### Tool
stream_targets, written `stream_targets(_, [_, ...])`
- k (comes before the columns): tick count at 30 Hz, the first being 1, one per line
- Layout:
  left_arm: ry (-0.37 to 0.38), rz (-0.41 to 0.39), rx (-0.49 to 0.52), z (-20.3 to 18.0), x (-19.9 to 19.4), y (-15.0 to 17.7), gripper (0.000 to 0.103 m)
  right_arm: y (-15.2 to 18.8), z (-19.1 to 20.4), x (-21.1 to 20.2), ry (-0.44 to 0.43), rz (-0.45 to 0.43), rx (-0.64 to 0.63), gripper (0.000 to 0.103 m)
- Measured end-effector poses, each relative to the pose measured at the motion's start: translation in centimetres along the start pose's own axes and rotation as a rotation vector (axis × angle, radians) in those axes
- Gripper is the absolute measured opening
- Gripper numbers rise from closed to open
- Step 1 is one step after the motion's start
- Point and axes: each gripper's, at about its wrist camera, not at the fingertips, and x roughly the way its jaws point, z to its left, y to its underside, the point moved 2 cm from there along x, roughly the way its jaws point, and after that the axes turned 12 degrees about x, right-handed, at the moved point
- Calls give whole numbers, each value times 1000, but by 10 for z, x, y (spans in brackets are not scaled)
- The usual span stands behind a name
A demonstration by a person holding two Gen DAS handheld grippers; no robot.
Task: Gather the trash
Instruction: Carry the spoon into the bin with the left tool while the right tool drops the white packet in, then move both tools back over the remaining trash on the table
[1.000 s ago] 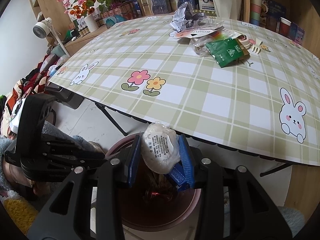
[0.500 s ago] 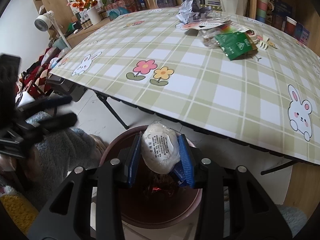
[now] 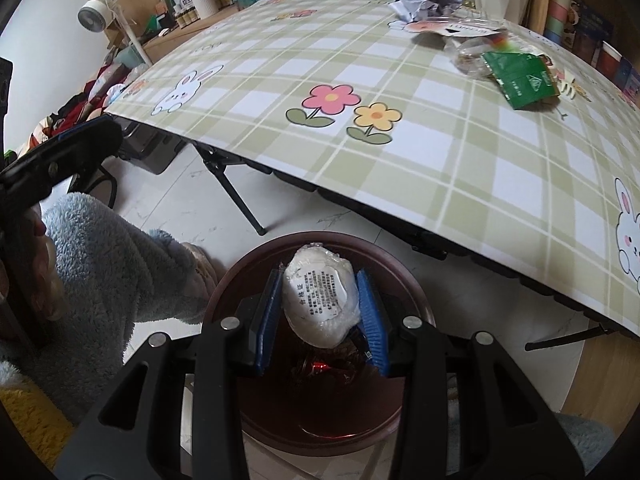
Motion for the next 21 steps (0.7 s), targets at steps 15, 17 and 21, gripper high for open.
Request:
stream_targets(15, [-10,9,-54,14,3,4,97,-12,2,-15,27,-111,-10,84])
stream_targets(17, [-12,8,-54,13,4,4,97,-15,-1,-19,15,-124,6,95])
stream_targets(21, [-13,6,-52,13,4,3,97,-19,-6,-28,48,-156,18,97])
